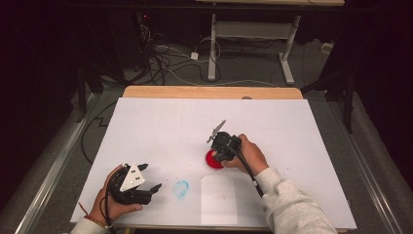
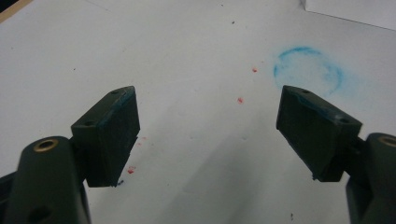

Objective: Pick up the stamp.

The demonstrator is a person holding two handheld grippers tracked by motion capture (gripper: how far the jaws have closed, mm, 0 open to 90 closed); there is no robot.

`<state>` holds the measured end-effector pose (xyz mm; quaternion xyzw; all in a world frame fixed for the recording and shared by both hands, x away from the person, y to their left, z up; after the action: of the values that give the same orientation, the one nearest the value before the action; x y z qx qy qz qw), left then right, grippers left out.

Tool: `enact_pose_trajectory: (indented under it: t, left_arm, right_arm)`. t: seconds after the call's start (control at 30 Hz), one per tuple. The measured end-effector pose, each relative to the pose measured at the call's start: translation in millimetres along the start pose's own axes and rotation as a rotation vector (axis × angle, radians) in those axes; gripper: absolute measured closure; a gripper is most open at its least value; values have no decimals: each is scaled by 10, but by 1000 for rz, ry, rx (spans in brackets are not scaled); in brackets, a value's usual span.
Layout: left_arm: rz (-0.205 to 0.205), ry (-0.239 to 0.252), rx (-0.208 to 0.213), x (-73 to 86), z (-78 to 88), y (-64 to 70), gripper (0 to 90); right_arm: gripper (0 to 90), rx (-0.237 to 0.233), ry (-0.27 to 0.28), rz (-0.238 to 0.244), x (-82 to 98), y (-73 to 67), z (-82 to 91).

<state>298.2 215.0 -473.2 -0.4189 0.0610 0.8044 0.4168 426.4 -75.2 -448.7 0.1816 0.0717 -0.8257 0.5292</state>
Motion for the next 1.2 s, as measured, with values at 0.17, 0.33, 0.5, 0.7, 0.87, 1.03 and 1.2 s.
enact_pose_trajectory:
  t: [0.17,0.33,0.5,0.7,0.87,1.03,1.2]
  left_arm:
    - [-2,-3,-2,0,-2,-1,208]
    - [2,0,-4,-1,-9,-11,208]
    - [21,-10,2,28,-22,-29,208]
    - [24,-9,3,36,-27,-44,208]
    - [34,1,-2,45,1,-62,208]
    - [33,6,0,38,-6,-68,208]
    - [35,5,5,43,-11,-69,208]
  right_arm:
    - [765,16,0,6,2,-18,-3]
    - [765,41,-18,31,-21,-55,-8]
    - [765,10,-4,7,-1,-13,-8]
    - [764,5,-4,5,1,-2,-6]
    - [764,12,0,10,-1,-10,1]
    - [763,12,24,18,11,-25,31]
    - [763,4,80,8,42,-24,123]
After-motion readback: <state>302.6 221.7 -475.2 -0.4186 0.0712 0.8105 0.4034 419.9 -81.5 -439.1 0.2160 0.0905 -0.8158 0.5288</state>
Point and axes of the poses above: each handheld gripper's, and its own axes: z roughly backward along the jaws, x roughly out of its underside, y roughly to its right, the point moved 2 cm from there along -z, roughly forward along the jaws, and after that the axes turned 3 degrees about -x, right-handed, at the moved point
